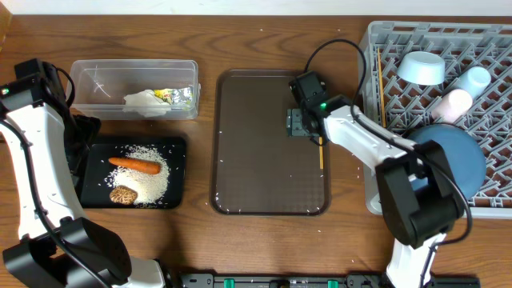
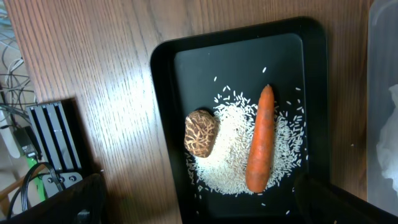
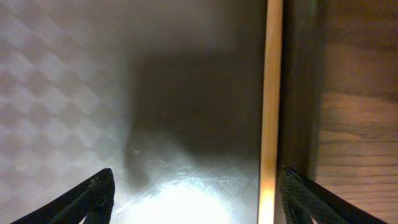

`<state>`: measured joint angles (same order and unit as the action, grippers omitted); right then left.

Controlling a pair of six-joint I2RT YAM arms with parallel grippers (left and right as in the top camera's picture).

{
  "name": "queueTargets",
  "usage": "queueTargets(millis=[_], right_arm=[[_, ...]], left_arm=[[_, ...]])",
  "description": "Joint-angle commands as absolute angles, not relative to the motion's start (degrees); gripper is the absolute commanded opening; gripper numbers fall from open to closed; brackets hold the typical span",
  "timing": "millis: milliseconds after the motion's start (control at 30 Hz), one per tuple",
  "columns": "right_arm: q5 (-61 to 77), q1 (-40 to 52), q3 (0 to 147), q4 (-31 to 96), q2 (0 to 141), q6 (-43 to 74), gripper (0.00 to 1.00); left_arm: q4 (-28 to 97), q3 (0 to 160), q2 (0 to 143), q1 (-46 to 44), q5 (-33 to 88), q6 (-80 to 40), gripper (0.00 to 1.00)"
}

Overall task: Sort waste into correct bins and load items into the dishwasher rack
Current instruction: 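Lower the right gripper and close on the remaining chopstick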

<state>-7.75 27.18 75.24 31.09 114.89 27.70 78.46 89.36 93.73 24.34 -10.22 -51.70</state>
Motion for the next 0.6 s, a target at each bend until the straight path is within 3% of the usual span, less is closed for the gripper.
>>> queueTargets(millis=[0,200,267,333,467,533,567], right_arm=[[-8.8,26.5,75.3,31.1,116.1,28.7,0.79],[-7.9,26.5,75.3,31.0,116.4,28.7,0.76],[-6.5,26.6,75.3,30.4,116.4,28.7,0.59],[-6.2,26.8,75.2,30.2,116.4,28.7,0.49],[-6.4,27.3,75.2,29.7,116.8,28.7,0.2],[-6.5,27.3,75.2,29.3,117.2,28.7,0.02],[-6.4,27.3,75.2,29.3,117.4,28.7,0.01]], left_arm=[[78.8,89.5,93.5,24.6,-10.5,-52.4,0.98],[78.8,89.5,93.5,24.6,-10.5,-52.4,0.98],[78.8,89.5,93.5,24.6,-10.5,-52.4,0.98],[78.8,89.5,93.5,24.6,-10.5,-52.4,0.98],[78.8,89.5,93.5,24.6,-10.5,-52.4,0.98],[78.8,89.5,93.5,24.6,-10.5,-52.4,0.98],[78.8,89.5,93.5,24.6,-10.5,-52.4,0.98]])
